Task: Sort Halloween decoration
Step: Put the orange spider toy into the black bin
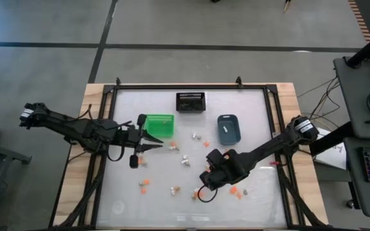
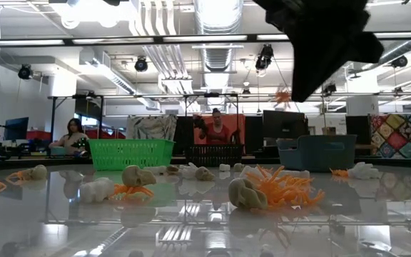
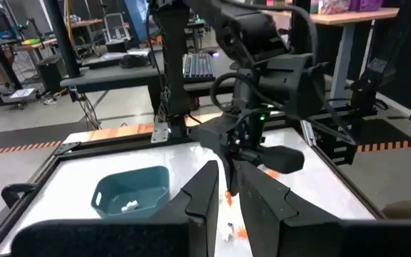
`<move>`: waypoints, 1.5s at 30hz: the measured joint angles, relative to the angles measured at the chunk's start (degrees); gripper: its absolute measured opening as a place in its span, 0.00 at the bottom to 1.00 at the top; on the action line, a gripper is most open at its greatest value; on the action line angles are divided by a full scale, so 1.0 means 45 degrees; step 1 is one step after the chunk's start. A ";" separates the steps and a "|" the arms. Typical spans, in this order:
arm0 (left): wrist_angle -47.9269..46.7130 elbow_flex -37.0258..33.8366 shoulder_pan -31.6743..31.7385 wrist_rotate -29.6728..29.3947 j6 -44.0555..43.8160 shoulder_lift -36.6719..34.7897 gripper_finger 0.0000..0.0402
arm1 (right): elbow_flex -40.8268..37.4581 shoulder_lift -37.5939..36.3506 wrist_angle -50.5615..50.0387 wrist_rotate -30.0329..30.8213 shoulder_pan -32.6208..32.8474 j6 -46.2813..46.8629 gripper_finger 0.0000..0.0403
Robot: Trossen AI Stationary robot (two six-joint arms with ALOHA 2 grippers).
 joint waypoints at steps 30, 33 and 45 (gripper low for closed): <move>-0.1500 -0.1017 0.0078 -0.4319 0.2707 -0.2797 0.09 | 0.0000 0.0764 0.6649 -0.4220 -1.2024 -1.2762 0.02; -0.1578 -0.1171 0.0078 -0.4321 0.2510 -0.2785 0.09 | 0.0000 0.1127 0.6651 -0.4362 -1.2308 -1.3084 0.02; -0.1613 -0.1230 0.0078 -0.4333 0.1496 -0.2698 0.09 | 0.0000 0.1286 0.6601 -0.4636 -1.2363 -1.3334 0.17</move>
